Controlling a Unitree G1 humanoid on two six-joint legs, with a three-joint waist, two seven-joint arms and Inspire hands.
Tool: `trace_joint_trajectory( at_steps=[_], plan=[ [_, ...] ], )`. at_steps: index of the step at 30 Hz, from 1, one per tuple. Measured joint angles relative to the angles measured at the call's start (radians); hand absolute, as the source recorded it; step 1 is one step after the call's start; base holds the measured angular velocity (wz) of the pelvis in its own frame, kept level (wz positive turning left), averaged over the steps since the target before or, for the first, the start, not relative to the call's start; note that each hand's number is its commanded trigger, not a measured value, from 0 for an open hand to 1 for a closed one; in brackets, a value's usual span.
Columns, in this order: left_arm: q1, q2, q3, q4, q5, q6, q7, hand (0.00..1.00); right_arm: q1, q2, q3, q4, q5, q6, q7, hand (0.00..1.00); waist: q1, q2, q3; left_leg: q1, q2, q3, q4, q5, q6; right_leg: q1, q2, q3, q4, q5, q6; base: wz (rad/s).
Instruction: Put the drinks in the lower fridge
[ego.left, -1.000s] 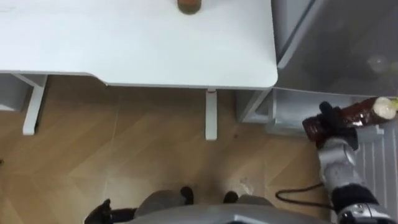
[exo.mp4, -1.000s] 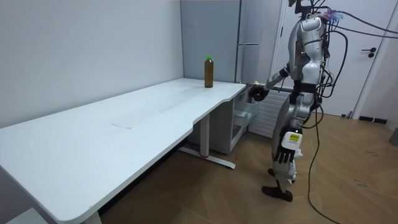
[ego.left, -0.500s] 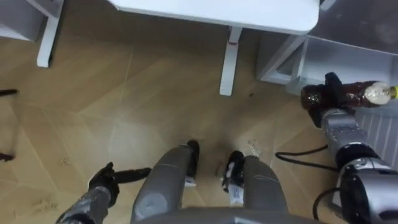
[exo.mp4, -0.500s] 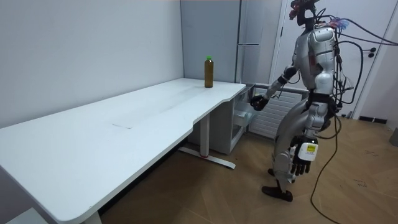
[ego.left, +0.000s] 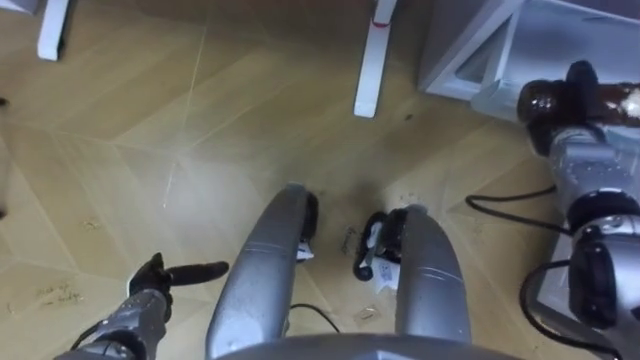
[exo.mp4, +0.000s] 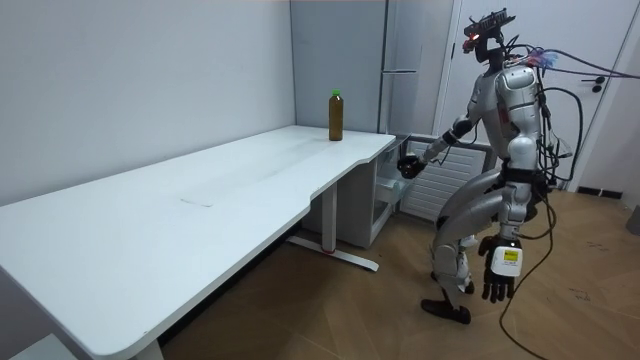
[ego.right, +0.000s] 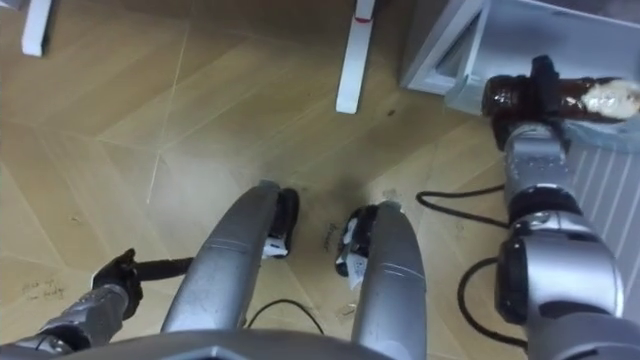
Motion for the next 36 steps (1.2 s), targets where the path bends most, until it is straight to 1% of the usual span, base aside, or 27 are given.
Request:
trace_joint_trajectory(
  at_steps=[2, 3, 5, 9, 10, 11, 13, 15, 16, 19, 24, 26, 30, 33, 36],
  plan=[
    [0.005, 0.0, 0.0, -0.002, 0.001, 0.007, 0.0, 0.0, -0.013, -0.022, -0.001, 0.0, 0.0, 0.0, 0.0, 1.0, -0.002, 0.0, -0.0003, -0.007, 0.001, 0.001, 0.019, -0.009, 0.002, -0.007, -0.001, 0.002, 0.019, -0.011, -0.001, 0.0],
    [0.005, 0.001, 0.0, -0.002, 0.0, 0.008, 0.0, 0.0, -0.017, -0.027, -0.002, 0.0, 0.0, 0.0, 0.0, 1.0, -0.003, 0.001, -0.0004, -0.009, 0.001, 0.002, 0.022, -0.009, 0.003, -0.01, -0.003, 0.003, 0.022, -0.012, -0.001, 0.0],
    [0.01, 0.001, 0.0, 0.0, 0.0, 0.013, -0.001, 0.0, -0.034, -0.031, -0.028, -0.007, 0.0, 0.0, 0.0, 1.0, -0.016, 0.001, -0.0007, -0.01, 0.0, 0.006, 0.027, -0.011, 0.006, -0.011, -0.012, 0.002, 0.033, -0.018, -0.002, 0.05],
    [0.019, 0.002, -0.001, 0.0, 0.001, 0.013, -0.002, 0.0, -0.047, -0.035, -0.028, -0.037, -0.011, 0.0, -0.003, 1.0, -0.021, 0.001, -0.0007, -0.007, 0.0, 0.012, 0.029, -0.015, 0.007, -0.012, -0.012, 0.006, 0.041, -0.025, -0.003, 0.0],
    [0.02, 0.003, -0.001, 0.001, 0.001, 0.013, -0.002, 0.0, -0.048, -0.037, -0.028, -0.049, -0.011, 0.0, -0.004, 0.48, -0.022, 0.001, -0.0008, -0.006, 0.0, 0.013, 0.03, -0.016, 0.007, -0.012, -0.013, 0.007, 0.043, -0.026, -0.003, 0.0],
    [0.02, 0.006, -0.001, 0.004, 0.001, 0.013, -0.001, 0.0, -0.05, -0.038, -0.027, -0.055, -0.011, 0.0, -0.004, 0.0, -0.024, 0.0, -0.0011, -0.005, 0.001, 0.013, 0.03, -0.016, 0.006, -0.012, -0.013, 0.008, 0.044, -0.027, -0.004, 0.0],
    [0.021, 0.009, -0.002, 0.011, 0.001, 0.013, -0.001, 0.0, -0.051, -0.039, -0.027, -0.067, -0.011, 0.0, -0.004, 0.0, -0.023, 0.0, -0.0015, -0.005, 0.002, 0.013, 0.03, -0.017, 0.005, -0.012, -0.013, 0.008, 0.044, -0.027, -0.005, 0.0],
    [0.025, 0.011, -0.002, 0.013, 0.001, 0.013, 0.0, 0.0, -0.051, -0.038, -0.026, -0.084, -0.011, 0.0, -0.009, 0.0, -0.025, -0.001, -0.0016, -0.004, 0.013, 0.017, 0.03, -0.017, 0.006, -0.012, -0.012, 0.009, 0.043, -0.027, -0.005, -0.03],
    [0.031, 0.014, -0.002, 0.013, 0.001, 0.013, 0.0, 0.0, -0.051, -0.038, -0.025, -0.093, -0.011, 0.001, -0.011, 0.0, -0.024, -0.003, -0.0029, -0.002, 0.016, 0.02, 0.028, -0.018, 0.007, -0.011, -0.011, 0.01, 0.04, -0.026, -0.007, -0.07],
    [0.053, 0.022, -0.002, 0.013, 0.001, 0.014, 0.0, 0.0, -0.05, -0.038, -0.023, -0.083, -0.011, 0.001, -0.015, 0.0, -0.032, -0.003, -0.0032, 0.014, 0.019, 0.017, 0.023, -0.019, 0.006, 0.008, -0.007, 0.007, 0.03, -0.025, -0.008, -0.02],
    [0.068, 0.022, -0.022, 0.015, 0.003, 0.043, -0.001, 0.0, -0.05, -0.038, -0.021, -0.04, -0.004, 0.01, -0.013, 0.0, -0.028, -0.003, -0.0033, 0.05, 0.019, 0.016, 0.004, -0.02, 0.007, 0.043, -0.004, 0.007, 0.007, -0.023, -0.005, -0.01],
    [0.069, 0.023, -0.024, 0.014, 0.003, 0.053, -0.001, 0.0, -0.05, -0.038, -0.021, -0.024, -0.007, 0.018, -0.009, 0.0, -0.02, -0.003, -0.0038, 0.067, 0.021, 0.014, -0.007, -0.021, 0.006, 0.059, 0.004, 0.01, -0.009, -0.019, -0.003, -0.07],
    [0.07, 0.024, -0.024, 0.013, 0.003, 0.061, -0.008, 0.0, -0.05, -0.038, -0.014, -0.013, -0.034, 0.031, 0.009, 0.0, -0.016, -0.002, -0.0045, 0.073, 0.027, 0.017, -0.009, -0.023, 0.005, 0.062, 0.004, 0.01, -0.012, -0.017, -0.005, -0.05],
    [0.07, 0.027, -0.023, 0.009, 0.002, 0.07, -0.015, 0.0, -0.05, -0.038, -0.013, -0.001, -0.035, 0.032, 0.022, 0.0, -0.015, 0.001, -0.006, 0.072, 0.034, 0.017, -0.013, -0.023, 0.004, 0.064, 0.01, 0.007, -0.02, -0.013, -0.01, -0.03],
    [0.075, 0.028, -0.023, 0.004, 0.001, 0.076, -0.016, 0.0, -0.05, -0.039, -0.014, 0.007, -0.035, 0.03, 0.041, 0.0, -0.017, 0.002, -0.0068, 0.075, 0.034, 0.017, -0.019, -0.022, 0.002, 0.067, 0.017, 0.006, -0.032, -0.008, -0.012, -0.05]
  ],
)
